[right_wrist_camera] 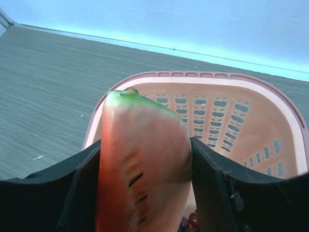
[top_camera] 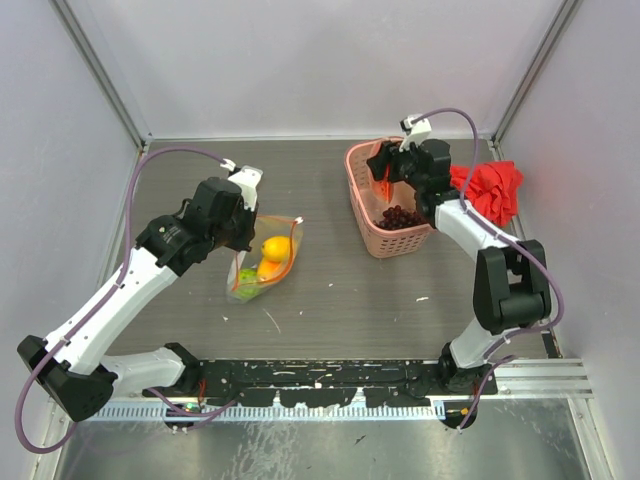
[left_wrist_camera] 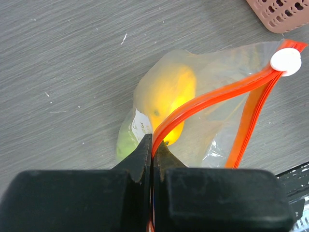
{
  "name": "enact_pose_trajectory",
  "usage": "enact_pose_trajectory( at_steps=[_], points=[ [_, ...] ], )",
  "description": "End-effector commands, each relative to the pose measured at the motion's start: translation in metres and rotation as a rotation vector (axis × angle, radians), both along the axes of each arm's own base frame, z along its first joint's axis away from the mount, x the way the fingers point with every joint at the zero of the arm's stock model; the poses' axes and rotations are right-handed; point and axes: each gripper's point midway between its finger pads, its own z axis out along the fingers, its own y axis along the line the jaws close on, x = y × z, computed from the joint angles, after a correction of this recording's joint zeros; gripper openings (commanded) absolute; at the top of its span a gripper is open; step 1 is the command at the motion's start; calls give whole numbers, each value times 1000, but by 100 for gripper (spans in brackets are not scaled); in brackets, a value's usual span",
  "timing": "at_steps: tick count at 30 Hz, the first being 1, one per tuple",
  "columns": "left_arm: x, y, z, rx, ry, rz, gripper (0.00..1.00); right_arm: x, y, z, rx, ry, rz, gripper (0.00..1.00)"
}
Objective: Place the food in the zip-top bag and seal the zipper
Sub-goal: Pick up the fake fruit from the bin.
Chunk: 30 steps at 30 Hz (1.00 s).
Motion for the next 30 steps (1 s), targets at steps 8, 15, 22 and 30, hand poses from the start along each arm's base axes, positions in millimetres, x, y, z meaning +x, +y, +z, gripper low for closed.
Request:
enact_pose_trajectory(
  at_steps=[8, 15, 22, 30],
  points=[
    [8, -19, 35, -135, -29, 9, 0, -61, 19, 109, 24, -272, -94, 30],
    [6, -27, 41, -173, 15, 10, 0, -108, 46, 144, 132, -352, -107, 29],
    [16, -38, 33, -194, 90, 75, 0, -151, 80, 163, 272, -391, -75, 27],
    [26, -55, 30, -271, 139, 125, 0, -184, 95, 177, 438, -427, -85, 28]
  ],
)
